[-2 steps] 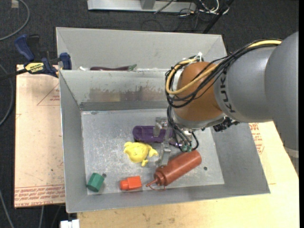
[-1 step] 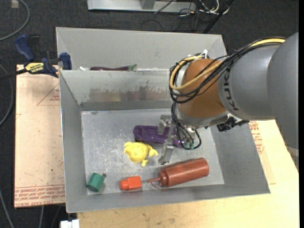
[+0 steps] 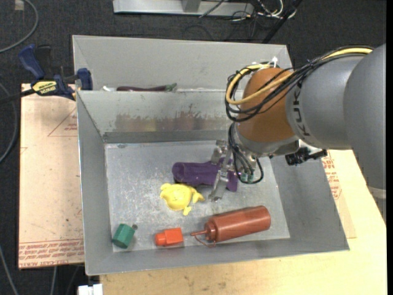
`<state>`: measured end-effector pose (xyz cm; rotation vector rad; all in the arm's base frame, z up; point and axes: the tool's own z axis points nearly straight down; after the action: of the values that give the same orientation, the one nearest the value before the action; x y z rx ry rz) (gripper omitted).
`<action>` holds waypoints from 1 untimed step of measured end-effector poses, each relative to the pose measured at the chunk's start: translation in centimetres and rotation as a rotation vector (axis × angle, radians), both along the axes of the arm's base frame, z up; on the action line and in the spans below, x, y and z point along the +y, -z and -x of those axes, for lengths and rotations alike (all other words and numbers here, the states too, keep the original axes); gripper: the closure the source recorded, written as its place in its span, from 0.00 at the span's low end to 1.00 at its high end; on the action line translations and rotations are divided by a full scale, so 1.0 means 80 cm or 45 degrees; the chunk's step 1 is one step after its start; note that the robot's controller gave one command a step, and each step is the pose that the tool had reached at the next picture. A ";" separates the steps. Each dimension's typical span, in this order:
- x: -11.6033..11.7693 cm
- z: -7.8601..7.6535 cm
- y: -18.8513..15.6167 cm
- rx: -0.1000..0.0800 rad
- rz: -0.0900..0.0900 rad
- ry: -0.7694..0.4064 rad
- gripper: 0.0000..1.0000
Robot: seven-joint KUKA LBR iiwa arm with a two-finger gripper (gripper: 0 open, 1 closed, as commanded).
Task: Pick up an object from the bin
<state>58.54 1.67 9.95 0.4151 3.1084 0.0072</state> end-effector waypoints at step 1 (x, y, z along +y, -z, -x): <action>-0.006 -0.018 0.035 0.005 0.000 0.058 0.00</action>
Offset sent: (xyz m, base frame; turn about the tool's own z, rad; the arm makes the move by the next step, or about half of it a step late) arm 0.0117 0.0045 -0.0295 0.1853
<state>60.01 1.18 7.11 0.4860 3.1019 0.0062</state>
